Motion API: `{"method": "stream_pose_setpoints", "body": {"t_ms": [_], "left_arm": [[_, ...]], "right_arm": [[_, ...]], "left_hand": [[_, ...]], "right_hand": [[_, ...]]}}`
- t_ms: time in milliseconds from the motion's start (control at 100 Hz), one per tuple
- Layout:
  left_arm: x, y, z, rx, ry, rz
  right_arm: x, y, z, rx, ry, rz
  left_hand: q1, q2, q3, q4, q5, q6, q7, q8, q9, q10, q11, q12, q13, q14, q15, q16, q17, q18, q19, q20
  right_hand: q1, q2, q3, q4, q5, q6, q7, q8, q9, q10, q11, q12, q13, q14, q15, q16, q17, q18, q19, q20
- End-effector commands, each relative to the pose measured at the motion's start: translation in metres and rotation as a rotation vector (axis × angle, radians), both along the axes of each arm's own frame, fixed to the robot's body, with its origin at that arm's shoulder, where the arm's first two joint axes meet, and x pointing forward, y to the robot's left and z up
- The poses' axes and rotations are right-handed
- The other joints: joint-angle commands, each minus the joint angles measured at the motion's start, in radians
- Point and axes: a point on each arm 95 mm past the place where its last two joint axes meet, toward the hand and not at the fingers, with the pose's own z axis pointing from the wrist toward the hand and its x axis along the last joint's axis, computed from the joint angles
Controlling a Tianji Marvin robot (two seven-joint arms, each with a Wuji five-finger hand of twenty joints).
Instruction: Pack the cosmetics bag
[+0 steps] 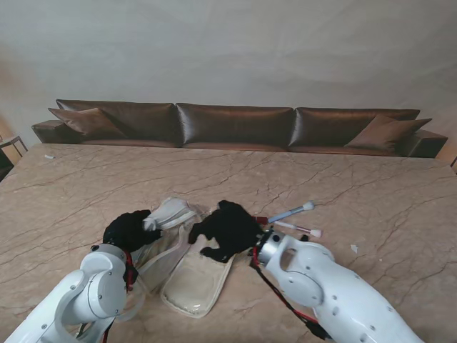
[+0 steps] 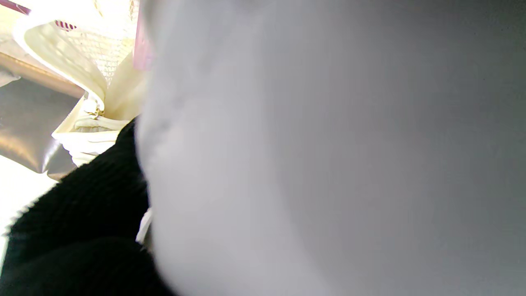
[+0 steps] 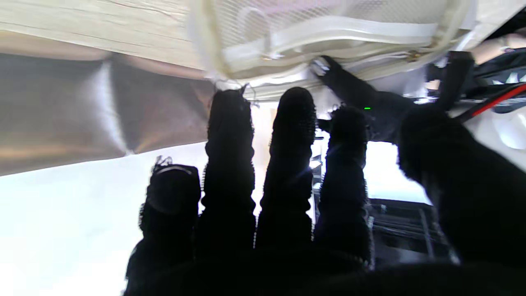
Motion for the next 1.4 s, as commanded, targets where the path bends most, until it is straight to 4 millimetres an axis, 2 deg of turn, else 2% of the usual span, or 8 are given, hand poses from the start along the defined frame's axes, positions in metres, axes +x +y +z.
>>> {"method": "stream_pose_setpoints", "body": {"t_ms": [0, 100, 200, 340, 810, 850, 1040, 1390], "left_arm": [[-0.003, -0.002, 0.002, -0.019, 0.006, 0.005], [-0.004, -0.002, 0.003, -0.034, 0.015, 0.014], [-0.005, -0.003, 0.003, -0.045, 0.024, 0.018], [-0.005, -0.004, 0.004, -0.054, 0.028, 0.021], [-0.002, -0.006, -0.001, -0.032, 0.008, 0.040], [-0.002, -0.006, -0.001, -0.032, 0.009, 0.039], [-0.001, -0.006, 0.000, -0.035, 0.008, 0.029], [0.002, -0.005, -0.004, -0.034, 0.017, 0.019]], "right_arm": [[0.001, -0.018, -0.006, -0.026, 0.000, -0.050], [0.005, -0.040, -0.001, -0.073, -0.011, -0.146], [0.013, -0.056, -0.002, -0.104, -0.017, -0.223], [0.025, -0.069, -0.009, -0.149, -0.021, -0.312], [0.060, -0.089, -0.044, -0.277, -0.036, -0.469], [0.063, -0.089, -0.047, -0.281, -0.033, -0.476], [0.077, -0.088, -0.059, -0.294, -0.012, -0.501], [0.103, -0.085, -0.081, -0.296, 0.081, -0.528]], "left_hand": [[0.084, 0.072, 0.105, -0.016, 0.015, 0.000, 0.028, -0.014, 0.131, -0.144, 0.046, -0.043, 0.040, 0.029, 0.001, -0.021, 0.030, 0.007, 0.151, 0.017], [0.090, 0.075, 0.098, -0.014, 0.008, 0.009, 0.021, -0.020, 0.133, -0.133, 0.037, -0.058, 0.041, 0.031, 0.000, -0.025, 0.029, 0.007, 0.144, 0.016], [0.099, 0.081, 0.070, -0.006, -0.001, 0.010, 0.018, -0.025, 0.131, -0.131, 0.038, -0.075, 0.040, 0.027, 0.005, -0.031, 0.029, -0.005, 0.134, 0.016], [0.091, 0.075, 0.032, 0.022, -0.002, 0.024, -0.006, -0.055, 0.130, -0.121, 0.033, -0.089, 0.041, 0.021, 0.000, -0.038, 0.030, -0.026, 0.126, 0.017], [0.093, 0.056, 0.105, 0.005, 0.005, 0.000, 0.033, -0.027, 0.127, -0.163, 0.128, -0.054, 0.040, 0.013, 0.063, -0.023, 0.034, -0.033, 0.156, 0.046], [0.093, 0.056, 0.107, 0.005, 0.005, -0.001, 0.033, -0.027, 0.127, -0.165, 0.130, -0.053, 0.040, 0.012, 0.063, -0.023, 0.034, -0.032, 0.156, 0.046], [0.088, 0.055, 0.110, 0.005, 0.008, -0.005, 0.033, -0.024, 0.125, -0.169, 0.142, -0.047, 0.040, 0.012, 0.066, -0.022, 0.034, -0.030, 0.156, 0.047], [0.084, 0.056, 0.112, 0.006, 0.006, -0.011, 0.033, -0.021, 0.123, -0.175, 0.149, -0.040, 0.040, 0.012, 0.067, -0.023, 0.033, -0.025, 0.154, 0.045]], "right_hand": [[0.025, -0.054, -0.010, -0.062, 0.035, -0.015, 0.039, -0.016, -0.013, 0.003, -0.025, -0.021, 0.033, -0.028, -0.032, -0.029, 0.028, 0.007, 0.008, -0.027], [0.049, -0.124, 0.007, -0.094, 0.049, -0.017, 0.067, -0.014, -0.017, 0.001, -0.029, -0.027, 0.049, -0.029, -0.049, -0.042, 0.051, 0.007, 0.017, -0.046], [0.038, -0.184, 0.054, -0.039, 0.044, -0.011, 0.053, 0.052, -0.054, 0.000, -0.029, -0.025, 0.026, -0.028, -0.040, -0.025, 0.043, 0.002, 0.029, -0.055], [0.040, -0.252, 0.079, -0.050, 0.008, -0.006, 0.023, 0.091, -0.116, -0.003, -0.032, -0.022, -0.042, -0.030, -0.020, 0.008, -0.013, -0.006, -0.006, -0.043], [0.056, -0.330, 0.135, -0.055, -0.127, 0.062, -0.045, 0.062, -0.315, 0.003, 0.031, 0.053, -0.277, -0.039, 0.060, 0.123, -0.144, -0.038, -0.134, -0.001], [0.062, -0.291, 0.104, -0.053, -0.137, 0.073, -0.049, 0.054, -0.335, 0.005, 0.046, 0.069, -0.298, -0.038, 0.074, 0.136, -0.155, -0.039, -0.141, 0.003], [0.021, -0.292, 0.093, -0.058, -0.185, 0.113, -0.065, 0.024, -0.410, 0.017, 0.084, 0.116, -0.394, -0.035, 0.111, 0.172, -0.229, -0.044, -0.191, 0.004], [-0.017, -0.199, 0.046, -0.051, -0.279, 0.159, -0.085, -0.009, -0.590, 0.029, 0.151, 0.197, -0.643, -0.038, 0.214, 0.230, -0.418, -0.082, -0.278, -0.008]]}}
